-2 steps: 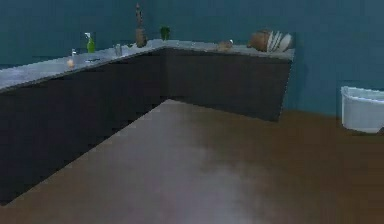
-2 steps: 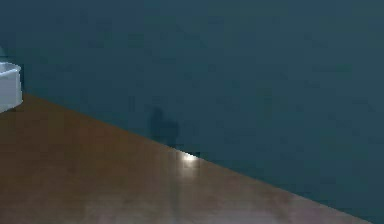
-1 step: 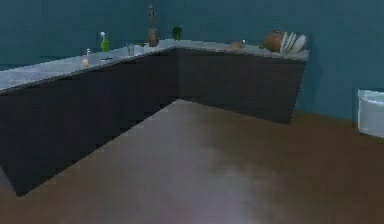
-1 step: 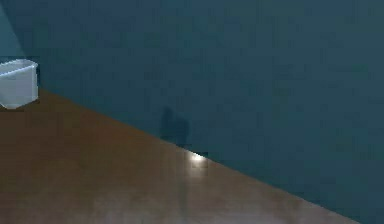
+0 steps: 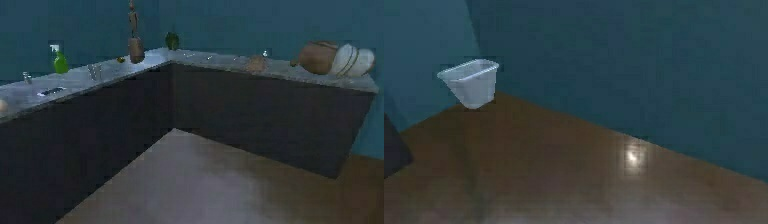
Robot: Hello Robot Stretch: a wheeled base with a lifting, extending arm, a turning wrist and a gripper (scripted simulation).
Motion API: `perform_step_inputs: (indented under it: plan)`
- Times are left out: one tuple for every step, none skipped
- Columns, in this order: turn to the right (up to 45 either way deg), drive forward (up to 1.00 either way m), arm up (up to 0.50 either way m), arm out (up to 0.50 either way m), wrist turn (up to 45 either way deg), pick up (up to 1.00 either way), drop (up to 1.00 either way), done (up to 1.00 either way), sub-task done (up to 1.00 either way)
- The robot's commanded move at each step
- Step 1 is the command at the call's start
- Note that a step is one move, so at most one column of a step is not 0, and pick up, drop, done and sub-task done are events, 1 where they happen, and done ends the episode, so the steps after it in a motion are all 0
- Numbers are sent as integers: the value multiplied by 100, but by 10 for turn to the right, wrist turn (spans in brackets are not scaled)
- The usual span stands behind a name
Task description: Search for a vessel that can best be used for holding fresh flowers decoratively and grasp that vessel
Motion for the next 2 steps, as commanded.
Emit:
perform_step_inputs:
  plan:
    - [0, 100, 0, 0, 0, 0, 0, 0, 0]
    - [0, 50, 0, 0, 0, 0, 0, 0, 0]
